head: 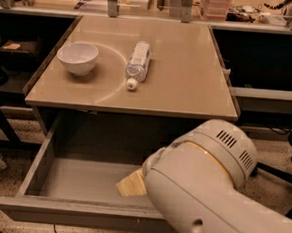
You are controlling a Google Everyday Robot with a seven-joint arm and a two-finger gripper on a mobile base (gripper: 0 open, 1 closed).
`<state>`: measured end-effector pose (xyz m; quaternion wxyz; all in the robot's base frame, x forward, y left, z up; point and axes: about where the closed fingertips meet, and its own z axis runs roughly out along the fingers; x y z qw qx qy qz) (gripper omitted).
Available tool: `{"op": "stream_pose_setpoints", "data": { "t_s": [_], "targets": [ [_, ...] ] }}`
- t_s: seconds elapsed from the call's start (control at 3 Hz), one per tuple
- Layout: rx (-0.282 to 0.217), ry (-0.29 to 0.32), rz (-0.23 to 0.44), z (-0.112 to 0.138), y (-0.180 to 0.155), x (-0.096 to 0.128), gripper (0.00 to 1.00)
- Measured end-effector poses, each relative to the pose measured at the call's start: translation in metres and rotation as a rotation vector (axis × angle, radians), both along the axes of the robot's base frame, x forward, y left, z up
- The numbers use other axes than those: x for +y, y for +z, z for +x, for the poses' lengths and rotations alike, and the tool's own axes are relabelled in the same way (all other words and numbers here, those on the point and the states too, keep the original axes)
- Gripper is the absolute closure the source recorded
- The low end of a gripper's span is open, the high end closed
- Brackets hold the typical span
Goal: Place orange into top drawer
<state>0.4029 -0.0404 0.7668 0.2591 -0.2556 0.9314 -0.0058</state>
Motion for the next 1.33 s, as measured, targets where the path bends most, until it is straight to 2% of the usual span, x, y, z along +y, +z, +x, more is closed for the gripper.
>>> {"op": "stream_pose_setpoints", "data": {
  "t_s": [0.33, 0.67, 1.0, 1.33],
  "targets": [
    [-0.059, -0.034, -0.055, -0.017, 0.05, -0.003, 0.0],
    [-0.062, -0.033, -0.043, -0.014, 0.048, -0.001, 0.0],
    [-0.105, -0.19, -0.048, 0.007, 0.072, -0.06, 0.0],
    [-0.154, -0.438, -0.095, 0.012, 0.115, -0.173, 0.0]
  ]
}}
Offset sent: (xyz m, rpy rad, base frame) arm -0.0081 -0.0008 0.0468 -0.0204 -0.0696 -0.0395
